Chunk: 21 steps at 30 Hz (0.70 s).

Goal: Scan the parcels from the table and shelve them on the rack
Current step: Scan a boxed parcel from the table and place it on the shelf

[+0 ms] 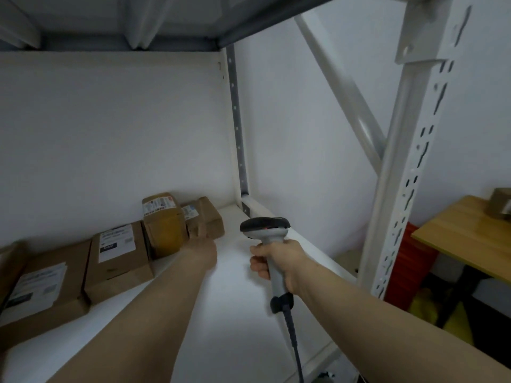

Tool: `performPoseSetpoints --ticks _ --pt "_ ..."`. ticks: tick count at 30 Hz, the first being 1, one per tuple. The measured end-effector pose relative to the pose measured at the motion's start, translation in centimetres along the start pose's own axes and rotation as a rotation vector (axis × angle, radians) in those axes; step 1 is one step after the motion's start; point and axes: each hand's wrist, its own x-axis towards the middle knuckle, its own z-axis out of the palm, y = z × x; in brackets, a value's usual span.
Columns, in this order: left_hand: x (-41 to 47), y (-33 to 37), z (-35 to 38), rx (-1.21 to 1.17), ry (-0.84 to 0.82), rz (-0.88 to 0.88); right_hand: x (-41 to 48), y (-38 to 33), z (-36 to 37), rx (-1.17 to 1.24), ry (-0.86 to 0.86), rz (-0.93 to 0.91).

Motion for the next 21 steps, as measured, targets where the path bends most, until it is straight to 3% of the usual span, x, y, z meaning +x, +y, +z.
performPoseSetpoints --ticks 3,13,21 --pt "-0.1 -0.1 -0.4 -0.038 -0.065 0.006 -0.2 -0.2 -0.2 -0.016 -0.002 0.004" --pt "-6.8 1.7 -0.9 -0.062 -0.026 0.044 -5.0 1.7 -0.9 -0.108 -0.094 -0.007" --pt "-16.8 9.6 -2.6 -0.055 0.02 0.153 -14.2 4.4 -9.8 -0.173 -0.155 -0.013"
